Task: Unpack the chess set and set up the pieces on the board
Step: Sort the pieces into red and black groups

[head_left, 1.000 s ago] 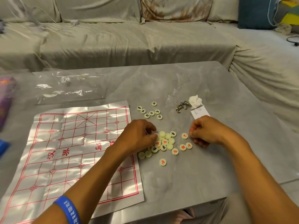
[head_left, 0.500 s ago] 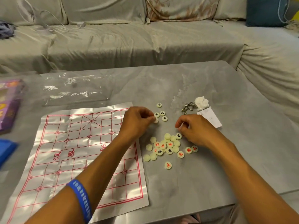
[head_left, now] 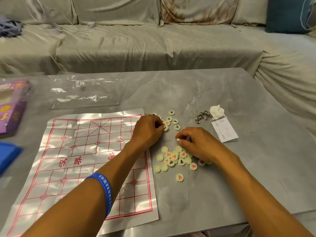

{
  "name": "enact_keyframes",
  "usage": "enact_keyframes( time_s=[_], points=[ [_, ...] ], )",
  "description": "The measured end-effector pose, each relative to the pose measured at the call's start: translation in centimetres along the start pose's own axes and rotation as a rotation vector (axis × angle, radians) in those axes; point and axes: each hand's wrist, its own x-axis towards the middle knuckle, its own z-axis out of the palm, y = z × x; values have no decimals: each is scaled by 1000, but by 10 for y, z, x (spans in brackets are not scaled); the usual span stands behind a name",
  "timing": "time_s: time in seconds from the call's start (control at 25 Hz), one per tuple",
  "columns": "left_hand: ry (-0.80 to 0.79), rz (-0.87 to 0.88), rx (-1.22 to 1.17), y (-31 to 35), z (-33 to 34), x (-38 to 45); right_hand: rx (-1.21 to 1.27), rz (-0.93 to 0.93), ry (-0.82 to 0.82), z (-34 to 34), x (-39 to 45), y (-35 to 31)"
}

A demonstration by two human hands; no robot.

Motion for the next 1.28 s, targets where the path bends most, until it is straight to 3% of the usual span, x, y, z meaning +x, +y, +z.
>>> enact_keyframes(
  time_s=[0.12, 0.24, 0.44, 0.68, 1.0, 1.16, 1.28],
  points=[
    [9, 31, 3, -1, 0, -2, 190, 118, 131, 2, 2, 3],
    [41, 44, -1, 4, 3, -3, 217, 175, 197, 0, 5, 6],
    [13, 30, 49, 14, 8, 7, 287, 187, 226, -5, 7, 8],
    [27, -130, -10, 20, 13, 18, 512, 264, 285, -10, 7, 13],
    [60, -132, -66, 18, 13, 18, 523, 278, 285, -10, 5, 14],
    [55, -18, -184, 30, -9, -1, 528, 269, 287, -15, 8, 12],
    [-102, 122, -181, 40, -29, -52, 548, 278, 273, -17, 11, 10]
  ],
)
